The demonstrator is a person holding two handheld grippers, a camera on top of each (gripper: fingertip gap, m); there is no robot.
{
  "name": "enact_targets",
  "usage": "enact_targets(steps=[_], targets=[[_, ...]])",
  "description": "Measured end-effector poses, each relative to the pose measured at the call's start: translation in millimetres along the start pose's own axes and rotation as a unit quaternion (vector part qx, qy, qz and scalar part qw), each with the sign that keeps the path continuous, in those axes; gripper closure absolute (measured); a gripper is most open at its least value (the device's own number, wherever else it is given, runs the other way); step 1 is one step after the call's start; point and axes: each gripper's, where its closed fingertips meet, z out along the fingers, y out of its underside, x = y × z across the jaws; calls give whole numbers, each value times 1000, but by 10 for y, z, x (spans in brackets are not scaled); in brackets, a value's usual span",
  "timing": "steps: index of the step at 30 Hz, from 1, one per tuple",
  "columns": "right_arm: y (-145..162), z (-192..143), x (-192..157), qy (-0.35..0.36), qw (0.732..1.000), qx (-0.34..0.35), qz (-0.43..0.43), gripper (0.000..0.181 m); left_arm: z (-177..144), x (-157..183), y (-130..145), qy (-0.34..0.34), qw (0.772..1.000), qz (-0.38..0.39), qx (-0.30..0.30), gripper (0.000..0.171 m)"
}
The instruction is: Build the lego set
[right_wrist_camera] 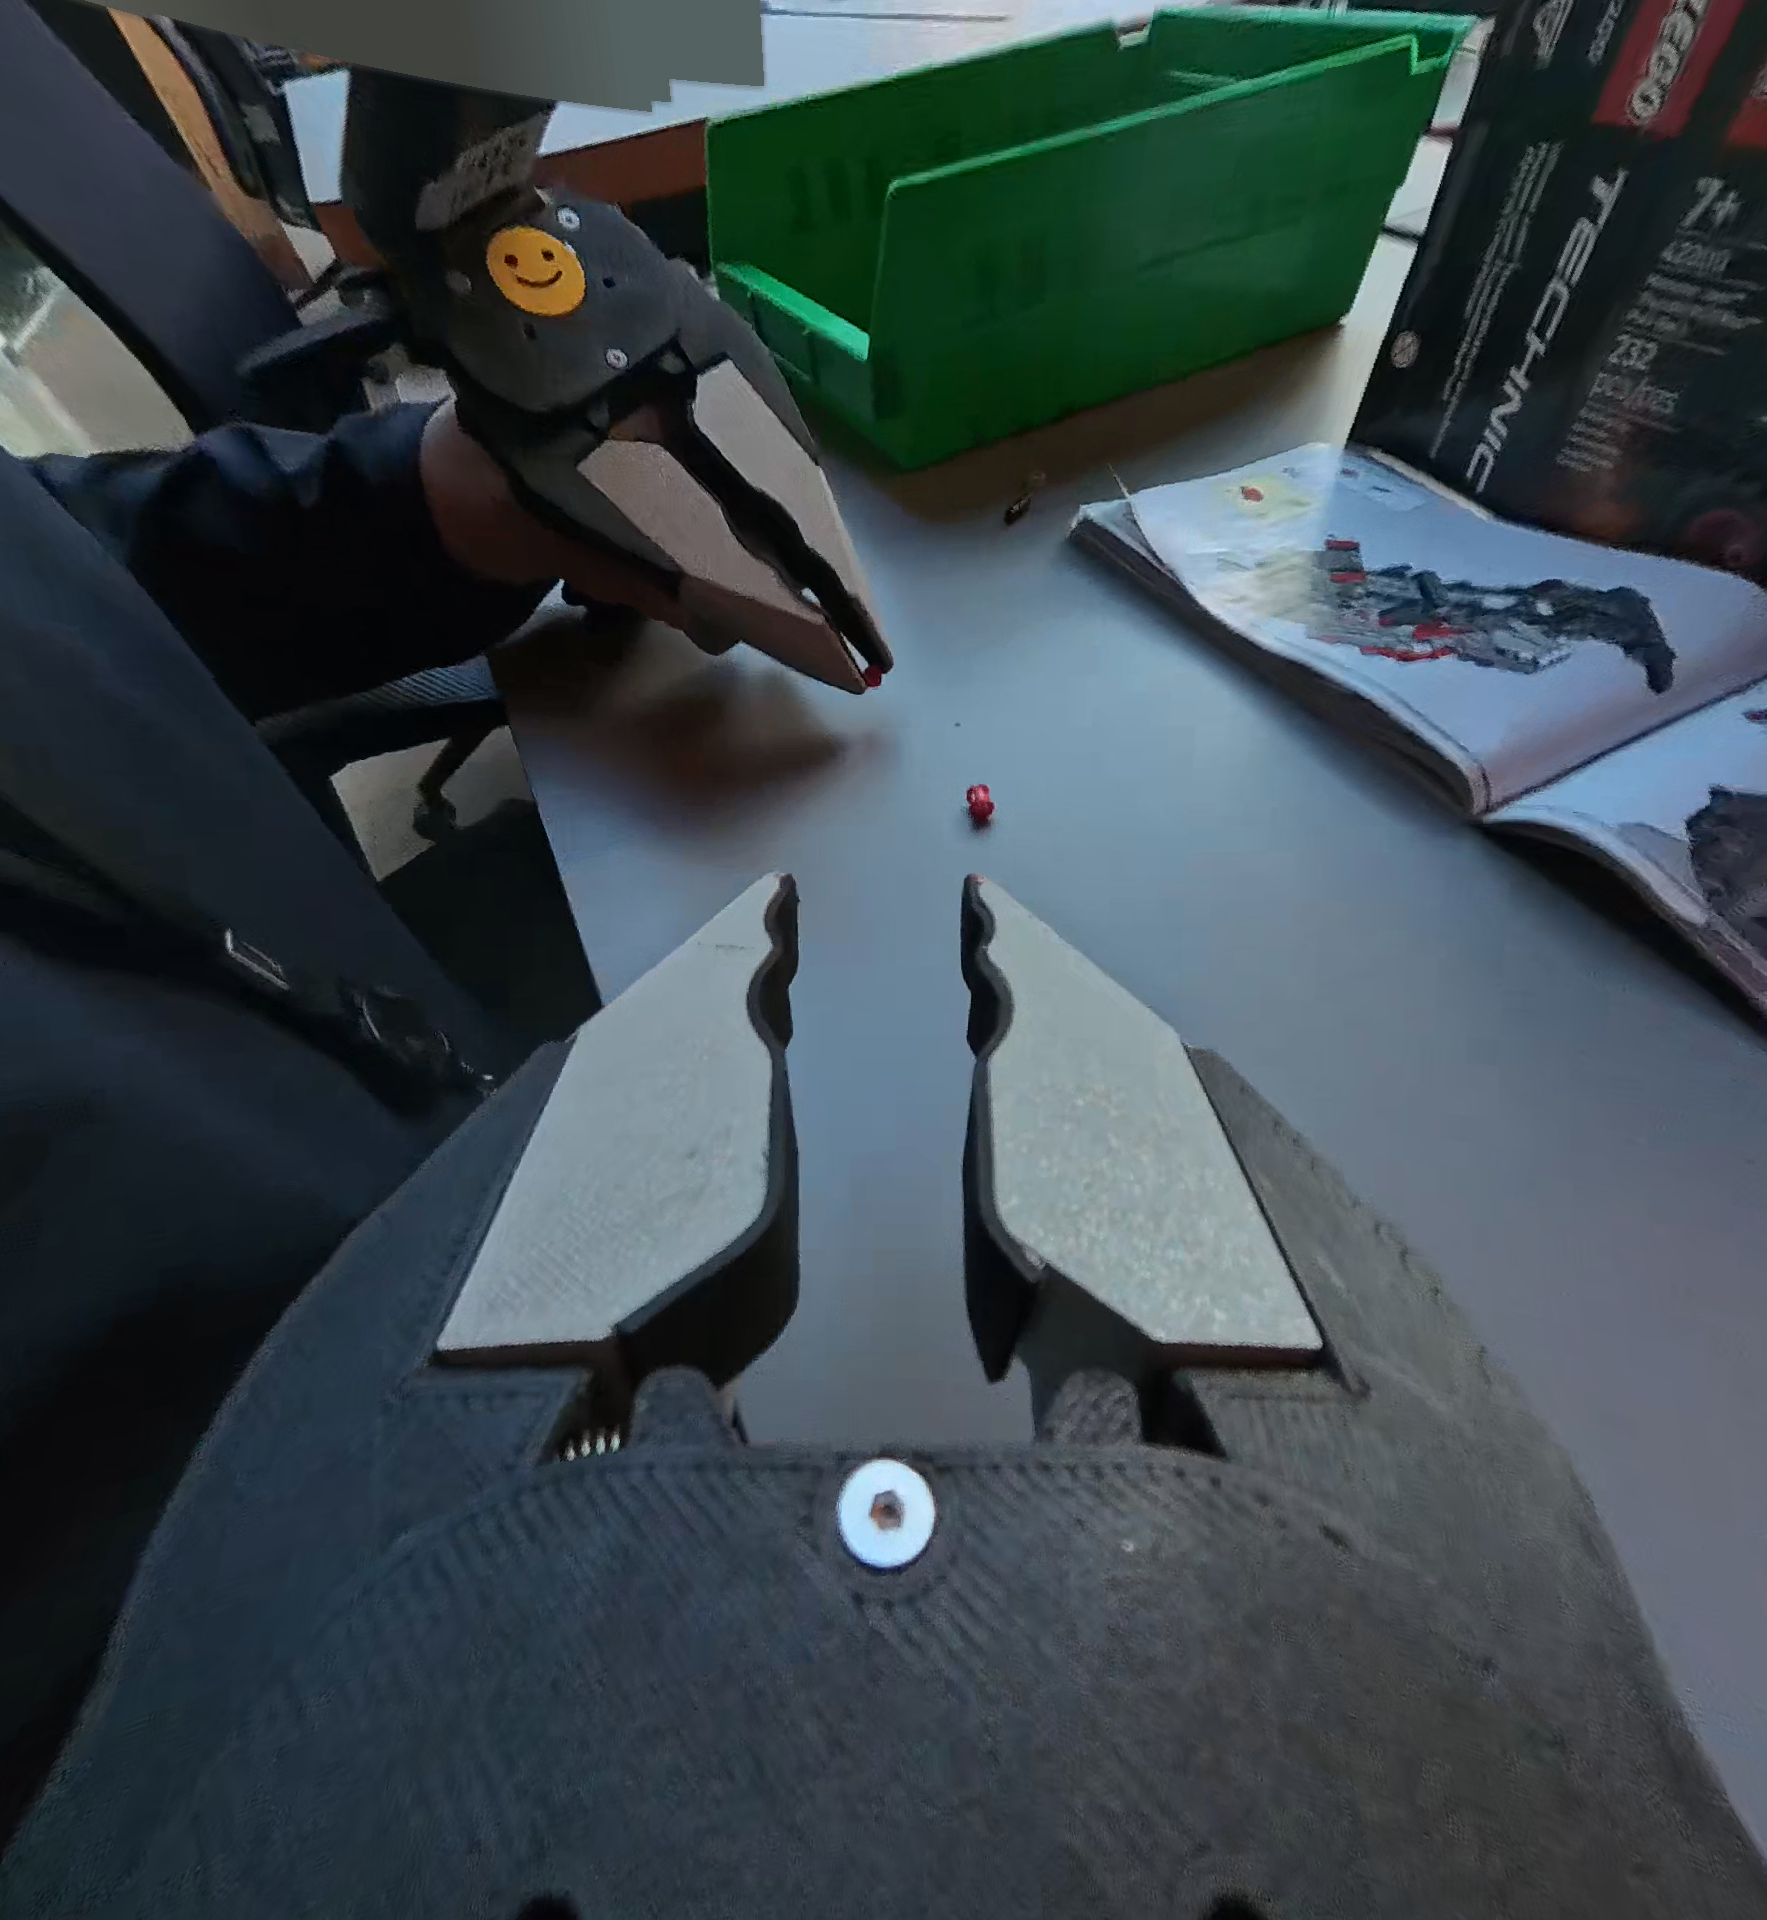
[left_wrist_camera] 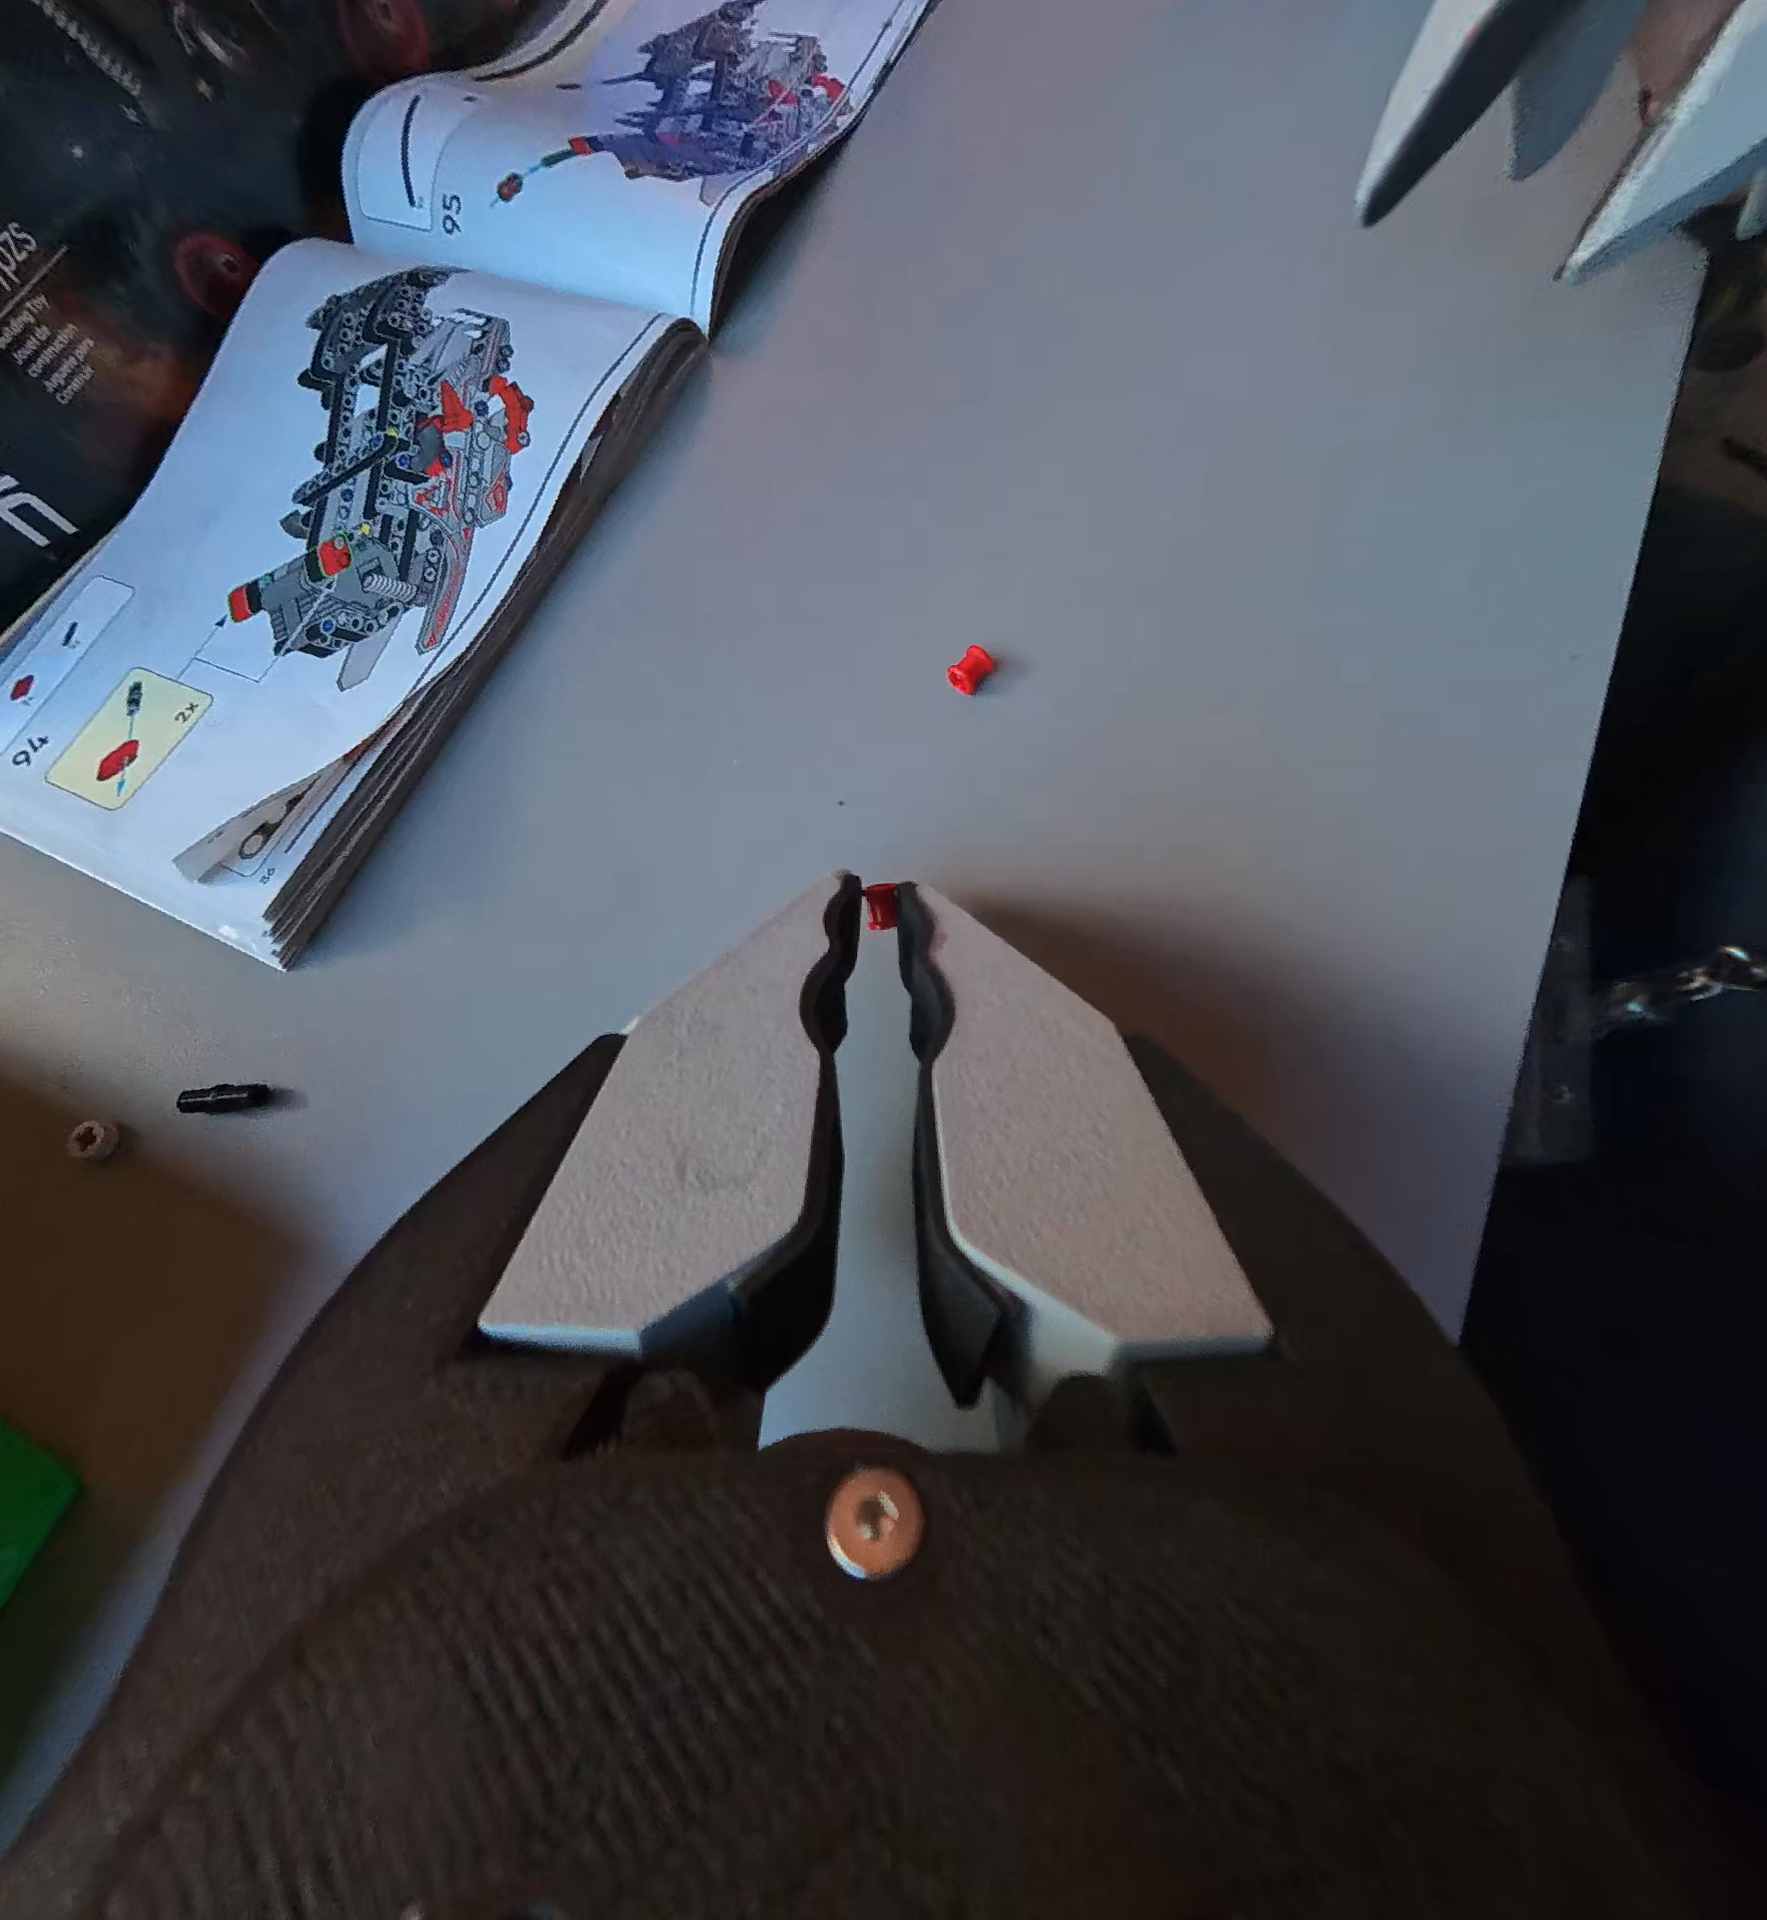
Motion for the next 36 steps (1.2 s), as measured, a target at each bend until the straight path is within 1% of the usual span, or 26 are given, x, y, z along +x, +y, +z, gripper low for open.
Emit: enact_targets(steps=[2,5,7,15,23,30,36], targets=[[-53,50,38,8,1000,8,-17,155,4,6,5,3,1000,-1,-2,168],[7,143,67,-2,1000,-22,-16,152,6,16,7,14,1000,-7,-2,168],[5,181,85,-5,1000,-26,-15,152,4,15,3,19,1000,-13,-1,168],[3,175,121,-4,1000,-24,-4,151,60,32,67,35,999,-25,-27,168],[183,175,77,25,997,-77,-20,152,69,23,74,33,999,-27,-31,168],[527,234,-48,53,985,-159,-26,152,77,27,78,38,998,-30,-34,168],[521,203,-84,52,988,-143,-20,152,79,33,81,45,998,-36,-35,168]])
